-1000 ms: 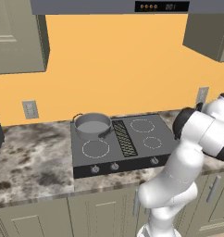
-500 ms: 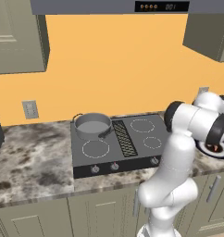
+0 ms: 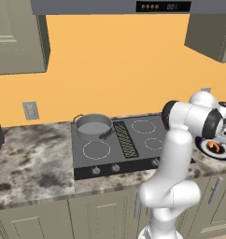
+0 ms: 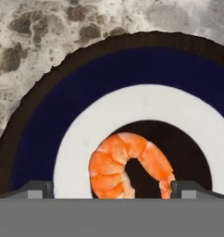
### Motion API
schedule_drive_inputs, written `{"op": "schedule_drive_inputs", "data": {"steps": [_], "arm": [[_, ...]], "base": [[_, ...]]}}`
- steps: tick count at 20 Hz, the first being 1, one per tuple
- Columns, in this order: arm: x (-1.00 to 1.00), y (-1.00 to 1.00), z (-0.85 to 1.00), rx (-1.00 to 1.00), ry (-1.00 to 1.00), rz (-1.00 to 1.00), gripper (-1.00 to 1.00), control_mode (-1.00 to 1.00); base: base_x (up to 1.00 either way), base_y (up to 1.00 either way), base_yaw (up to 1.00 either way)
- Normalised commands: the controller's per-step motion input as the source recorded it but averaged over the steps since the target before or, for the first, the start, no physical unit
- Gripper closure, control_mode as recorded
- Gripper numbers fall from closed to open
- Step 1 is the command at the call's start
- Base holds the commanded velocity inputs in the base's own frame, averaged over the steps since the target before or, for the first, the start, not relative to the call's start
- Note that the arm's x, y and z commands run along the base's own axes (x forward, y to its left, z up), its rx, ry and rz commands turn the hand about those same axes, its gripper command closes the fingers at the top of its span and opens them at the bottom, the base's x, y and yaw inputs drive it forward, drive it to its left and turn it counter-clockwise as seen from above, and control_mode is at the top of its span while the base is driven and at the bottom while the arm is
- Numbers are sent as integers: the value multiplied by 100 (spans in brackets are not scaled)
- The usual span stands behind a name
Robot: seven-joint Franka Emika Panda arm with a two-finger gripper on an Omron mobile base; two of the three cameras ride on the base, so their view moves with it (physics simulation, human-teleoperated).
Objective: Retrieve the frozen meat and place it in the pot on a burner. Then turn the burner on.
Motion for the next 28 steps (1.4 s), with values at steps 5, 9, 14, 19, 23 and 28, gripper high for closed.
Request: {"op": "schedule_drive_inputs", "data": {"steps": [5,9,14,19,23,28], "arm": [[1,-2,-17,4,0,0,-100,-100],[5,-10,-14,2,0,0,-100,-100],[6,-5,-17,0,0,0,-100,-100],[1,0,-2,1,0,0,100,-100],[0,0,0,0,3,0,100,-100],[-1,0,1,0,0,0,100,-100]], "base": [[0,0,0],[0,0,0],[0,0,0],[0,0,0],[0,0,0],[0,0,0]]}}
